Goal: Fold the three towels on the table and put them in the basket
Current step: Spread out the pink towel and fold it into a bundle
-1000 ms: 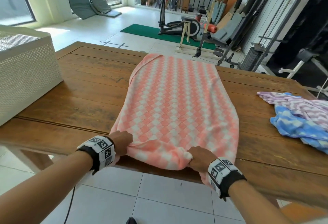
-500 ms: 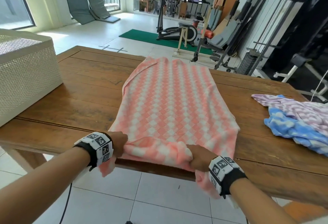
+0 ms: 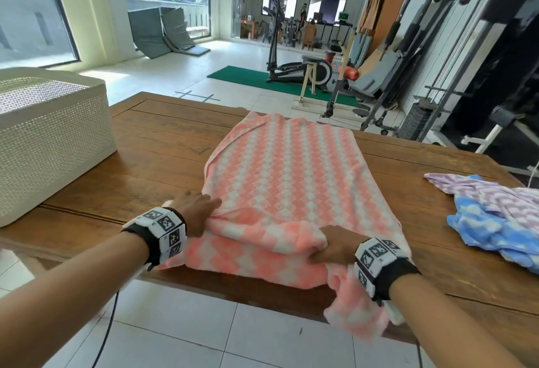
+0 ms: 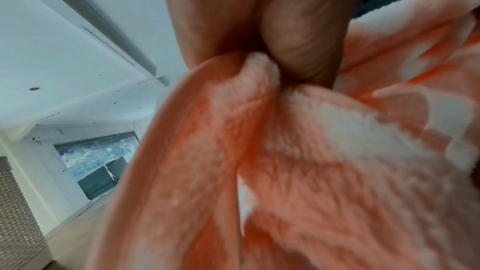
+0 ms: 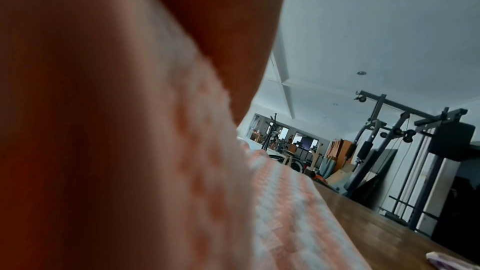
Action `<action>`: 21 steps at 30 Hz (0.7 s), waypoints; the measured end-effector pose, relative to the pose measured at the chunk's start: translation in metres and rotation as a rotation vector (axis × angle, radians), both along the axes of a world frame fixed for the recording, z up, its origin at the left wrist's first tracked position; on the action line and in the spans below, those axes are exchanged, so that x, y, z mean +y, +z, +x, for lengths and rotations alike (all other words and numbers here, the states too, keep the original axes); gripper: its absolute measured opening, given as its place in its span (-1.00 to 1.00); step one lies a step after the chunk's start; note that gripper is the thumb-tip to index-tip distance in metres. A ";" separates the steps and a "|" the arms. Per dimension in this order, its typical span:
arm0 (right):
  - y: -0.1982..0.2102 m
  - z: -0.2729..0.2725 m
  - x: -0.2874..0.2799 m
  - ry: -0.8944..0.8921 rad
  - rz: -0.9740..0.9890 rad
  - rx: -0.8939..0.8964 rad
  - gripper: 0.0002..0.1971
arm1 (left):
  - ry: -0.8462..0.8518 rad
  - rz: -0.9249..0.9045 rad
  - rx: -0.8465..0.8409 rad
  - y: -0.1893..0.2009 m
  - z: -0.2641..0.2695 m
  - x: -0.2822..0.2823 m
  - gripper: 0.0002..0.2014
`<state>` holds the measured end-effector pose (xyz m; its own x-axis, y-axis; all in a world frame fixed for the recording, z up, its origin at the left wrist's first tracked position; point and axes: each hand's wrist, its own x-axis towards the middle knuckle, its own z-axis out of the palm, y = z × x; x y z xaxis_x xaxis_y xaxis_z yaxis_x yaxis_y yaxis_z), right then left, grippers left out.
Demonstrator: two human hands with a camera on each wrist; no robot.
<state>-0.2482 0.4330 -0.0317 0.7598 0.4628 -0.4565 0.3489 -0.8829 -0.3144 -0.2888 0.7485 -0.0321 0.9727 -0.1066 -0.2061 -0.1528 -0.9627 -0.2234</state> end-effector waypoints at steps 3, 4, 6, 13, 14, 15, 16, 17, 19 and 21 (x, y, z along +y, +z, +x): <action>0.009 0.020 -0.001 0.023 -0.007 -0.059 -0.48 | -0.027 -0.053 -0.077 0.000 0.018 0.001 -0.40; 0.010 0.027 0.000 0.014 -0.024 -0.072 -0.46 | -0.029 -0.057 -0.052 0.001 0.024 0.001 -0.33; 0.007 0.043 0.000 -0.013 -0.105 -0.084 -0.33 | -0.017 -0.111 0.014 -0.003 0.038 0.003 -0.19; 0.007 0.127 0.049 0.015 -0.196 -0.008 -0.27 | 0.083 -0.390 0.154 -0.003 0.125 0.029 -0.36; 0.008 0.143 0.065 0.029 -0.186 -0.006 -0.31 | 0.092 -0.408 0.138 -0.002 0.144 0.036 -0.41; 0.007 0.161 0.081 0.051 -0.173 -0.010 -0.34 | 0.097 -0.421 0.120 -0.001 0.166 0.044 -0.46; 0.006 0.182 0.097 0.071 -0.169 -0.017 -0.36 | 0.097 -0.430 0.106 -0.001 0.189 0.054 -0.48; 0.004 0.203 0.114 0.094 -0.168 -0.028 -0.37 | 0.093 -0.435 0.096 -0.001 0.213 0.063 -0.50; -0.002 0.253 0.151 0.125 -0.162 -0.053 -0.40 | 0.081 -0.438 0.065 -0.005 0.262 0.082 -0.53; -0.010 0.307 0.188 0.106 -0.129 -0.083 -0.44 | 0.072 -0.423 0.052 -0.011 0.310 0.100 -0.55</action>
